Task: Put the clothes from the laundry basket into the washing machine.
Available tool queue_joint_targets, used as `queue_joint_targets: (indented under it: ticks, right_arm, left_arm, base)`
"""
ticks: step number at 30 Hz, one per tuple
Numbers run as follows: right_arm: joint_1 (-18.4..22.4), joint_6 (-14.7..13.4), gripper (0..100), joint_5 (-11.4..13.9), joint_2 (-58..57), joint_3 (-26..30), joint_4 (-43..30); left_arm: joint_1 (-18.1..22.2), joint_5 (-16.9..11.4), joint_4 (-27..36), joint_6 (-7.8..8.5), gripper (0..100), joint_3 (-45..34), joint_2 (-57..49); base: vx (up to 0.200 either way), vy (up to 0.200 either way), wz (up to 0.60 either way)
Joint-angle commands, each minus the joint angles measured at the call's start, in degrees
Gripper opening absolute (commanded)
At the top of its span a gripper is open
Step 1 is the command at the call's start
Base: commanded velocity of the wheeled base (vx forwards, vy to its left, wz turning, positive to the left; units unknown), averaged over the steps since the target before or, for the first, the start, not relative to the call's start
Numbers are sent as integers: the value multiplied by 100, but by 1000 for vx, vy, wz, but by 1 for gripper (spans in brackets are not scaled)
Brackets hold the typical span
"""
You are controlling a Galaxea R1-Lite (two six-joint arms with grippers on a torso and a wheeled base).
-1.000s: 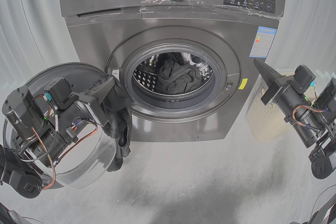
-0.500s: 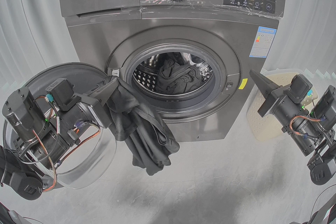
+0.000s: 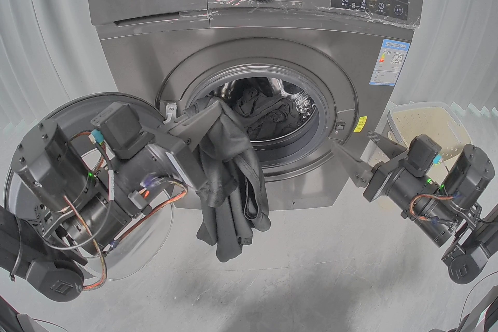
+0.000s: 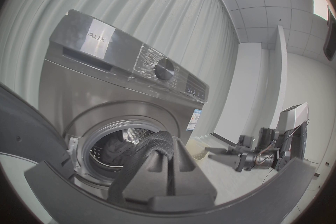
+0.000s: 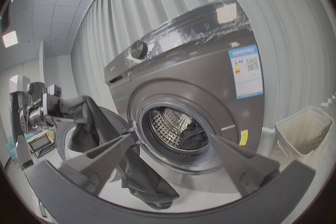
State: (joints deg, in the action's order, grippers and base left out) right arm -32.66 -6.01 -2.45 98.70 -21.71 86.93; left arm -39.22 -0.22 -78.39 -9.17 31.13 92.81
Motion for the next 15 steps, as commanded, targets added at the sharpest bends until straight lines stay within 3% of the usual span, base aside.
queue_joint_targets:
  ticks: [1,10,15]
  right_arm:
    - [49,21,100,25,818,44,26]
    - [58,47,100,25,1468,9,26]
    - [93,47,100,34,1908,-281,-1]
  left_arm:
    - [-218,-31,16,3,0,490,378]
    - [-227,-84,16,-6,0,859,475]
    - [-227,-84,16,-6,0,833,466]
  base:
    - [0,0,0]
    - [0,0,0]
    - [0,0,0]
